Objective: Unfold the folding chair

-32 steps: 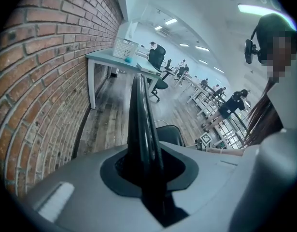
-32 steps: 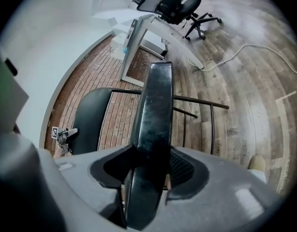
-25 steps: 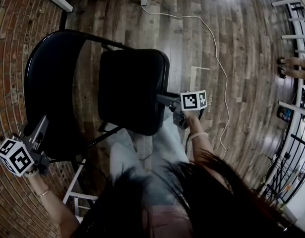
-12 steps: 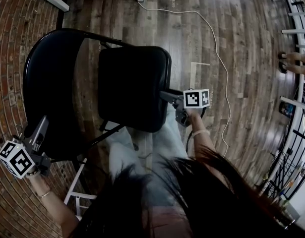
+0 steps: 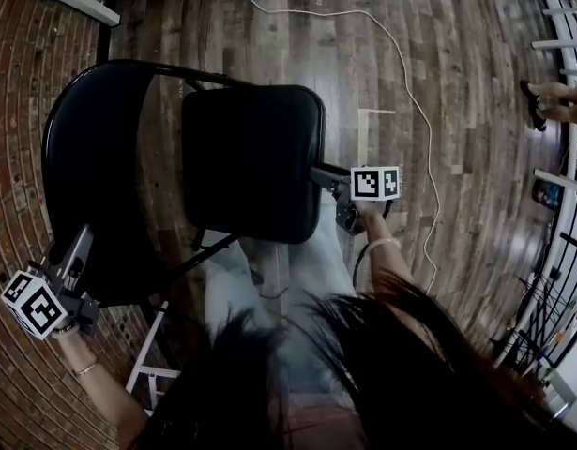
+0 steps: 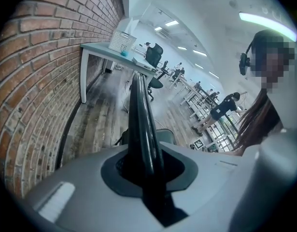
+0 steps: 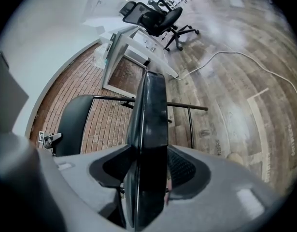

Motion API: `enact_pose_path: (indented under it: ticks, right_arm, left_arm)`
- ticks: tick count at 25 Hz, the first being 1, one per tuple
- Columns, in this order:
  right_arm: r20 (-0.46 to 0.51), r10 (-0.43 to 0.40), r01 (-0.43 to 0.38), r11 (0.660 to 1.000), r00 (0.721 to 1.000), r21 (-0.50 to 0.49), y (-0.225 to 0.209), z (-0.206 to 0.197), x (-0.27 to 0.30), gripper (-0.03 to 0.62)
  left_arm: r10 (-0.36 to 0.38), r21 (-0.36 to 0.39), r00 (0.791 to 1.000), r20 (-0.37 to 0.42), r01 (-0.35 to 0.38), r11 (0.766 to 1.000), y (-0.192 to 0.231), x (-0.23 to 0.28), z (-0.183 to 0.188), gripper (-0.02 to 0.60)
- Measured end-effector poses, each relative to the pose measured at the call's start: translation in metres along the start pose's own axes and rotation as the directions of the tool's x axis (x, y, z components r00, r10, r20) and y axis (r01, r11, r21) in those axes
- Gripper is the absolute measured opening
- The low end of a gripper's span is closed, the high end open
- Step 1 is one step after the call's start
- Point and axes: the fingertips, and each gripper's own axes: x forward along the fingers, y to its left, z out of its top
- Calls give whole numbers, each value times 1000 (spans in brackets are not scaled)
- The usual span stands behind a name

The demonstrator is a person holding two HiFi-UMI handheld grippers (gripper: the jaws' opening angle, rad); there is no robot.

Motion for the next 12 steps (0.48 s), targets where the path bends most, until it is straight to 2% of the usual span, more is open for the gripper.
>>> enact_pose_path:
  ticks: [12]
  right_arm:
    - [46, -17, 15, 999, 999, 29, -36, -1, -7, 222]
  left_arm:
    - [-14, 6, 1000, -2, 14, 1000, -8, 17, -7, 63]
